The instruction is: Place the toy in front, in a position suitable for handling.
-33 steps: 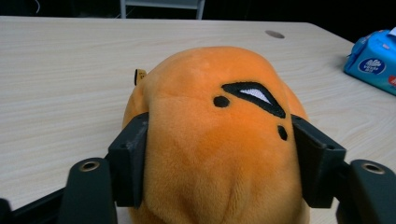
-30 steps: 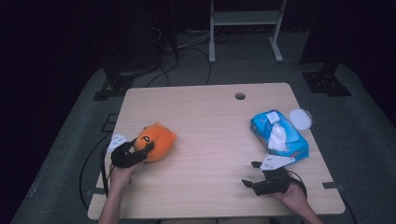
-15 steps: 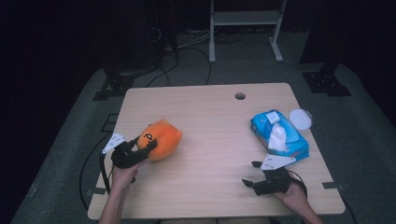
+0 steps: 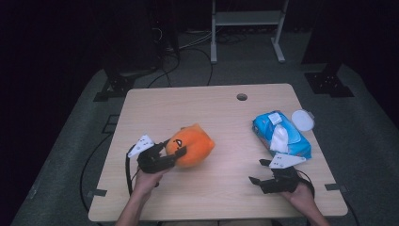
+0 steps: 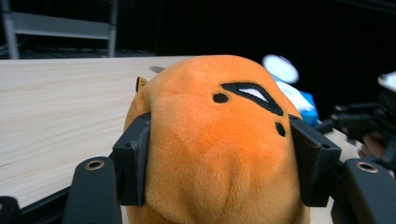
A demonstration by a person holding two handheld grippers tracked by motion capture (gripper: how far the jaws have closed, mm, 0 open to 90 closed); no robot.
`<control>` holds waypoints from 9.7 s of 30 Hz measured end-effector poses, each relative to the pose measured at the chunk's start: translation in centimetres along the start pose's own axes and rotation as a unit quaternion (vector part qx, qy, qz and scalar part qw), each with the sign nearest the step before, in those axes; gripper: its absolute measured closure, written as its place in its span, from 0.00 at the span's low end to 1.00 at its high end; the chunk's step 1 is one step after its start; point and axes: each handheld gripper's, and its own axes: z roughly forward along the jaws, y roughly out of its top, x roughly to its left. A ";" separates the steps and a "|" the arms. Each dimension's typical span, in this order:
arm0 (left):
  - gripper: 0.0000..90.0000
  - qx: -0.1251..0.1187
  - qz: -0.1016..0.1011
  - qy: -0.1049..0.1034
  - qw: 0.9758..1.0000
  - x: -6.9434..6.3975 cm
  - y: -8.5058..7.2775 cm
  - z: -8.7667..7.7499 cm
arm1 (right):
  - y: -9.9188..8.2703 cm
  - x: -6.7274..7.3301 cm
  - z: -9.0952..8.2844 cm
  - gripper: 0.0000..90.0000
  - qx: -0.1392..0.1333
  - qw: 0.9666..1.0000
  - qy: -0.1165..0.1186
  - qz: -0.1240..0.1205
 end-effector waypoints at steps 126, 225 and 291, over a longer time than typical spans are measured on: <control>0.08 0.144 0.194 -0.097 0.966 -7.3 -3.0 7.1 | 4.8 3.8 2.9 0.77 -0.033 0.997 0.052 -0.055; 0.27 0.117 0.180 -0.094 0.972 -6.0 -3.2 6.4 | 4.5 3.7 0.5 0.88 -0.036 0.996 0.010 -0.078; 0.39 0.111 0.194 -0.088 0.971 -7.2 -3.7 6.8 | 5.9 4.9 1.1 0.92 -0.059 0.997 0.022 -0.040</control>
